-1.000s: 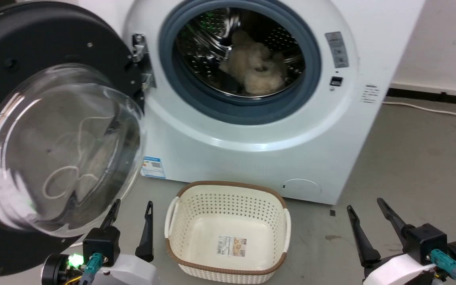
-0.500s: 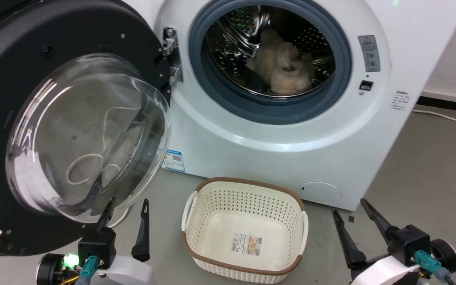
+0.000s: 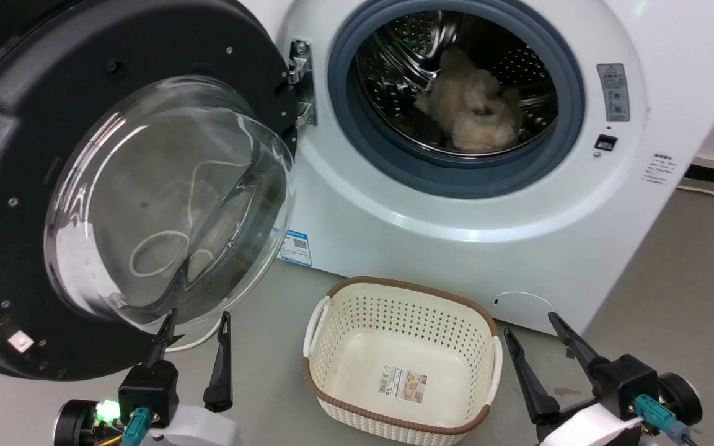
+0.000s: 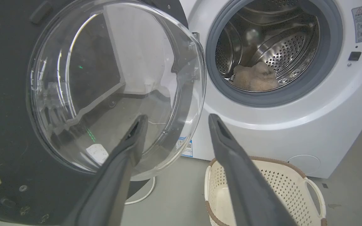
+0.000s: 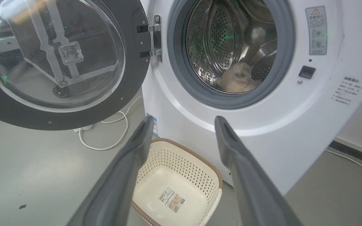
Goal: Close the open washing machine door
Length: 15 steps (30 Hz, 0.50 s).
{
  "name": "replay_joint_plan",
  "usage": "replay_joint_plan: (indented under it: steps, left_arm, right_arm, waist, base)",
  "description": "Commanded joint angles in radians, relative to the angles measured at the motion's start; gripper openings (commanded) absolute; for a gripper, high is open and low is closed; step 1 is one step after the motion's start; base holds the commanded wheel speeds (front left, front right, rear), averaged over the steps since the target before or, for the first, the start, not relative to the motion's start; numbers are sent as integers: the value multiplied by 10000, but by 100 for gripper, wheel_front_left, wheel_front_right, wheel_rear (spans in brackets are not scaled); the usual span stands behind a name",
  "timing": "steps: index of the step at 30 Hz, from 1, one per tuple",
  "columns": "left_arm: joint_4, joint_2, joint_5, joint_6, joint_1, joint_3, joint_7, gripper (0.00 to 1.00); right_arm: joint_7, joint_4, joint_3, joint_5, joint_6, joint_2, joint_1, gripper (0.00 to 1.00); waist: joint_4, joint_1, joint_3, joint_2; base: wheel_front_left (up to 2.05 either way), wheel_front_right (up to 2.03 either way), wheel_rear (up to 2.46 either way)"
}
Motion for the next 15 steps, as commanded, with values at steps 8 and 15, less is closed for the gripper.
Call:
replay_joint_plan:
  steps: [8,15]
  left_arm:
    - [-27,122,-78,37,115,-70,-256,100]
    - [-14,142,-88,46,138,-111,-403,100]
  right_arm:
    - [-252,156,178,26,4,-36,-105,100]
    - [-398,265,336,35,5,-72,-111,100]
  waist:
    - [373,0,-20,0]
    - [671,0,-16,0]
  base:
    - [0,0,0]
    - [0,0,0]
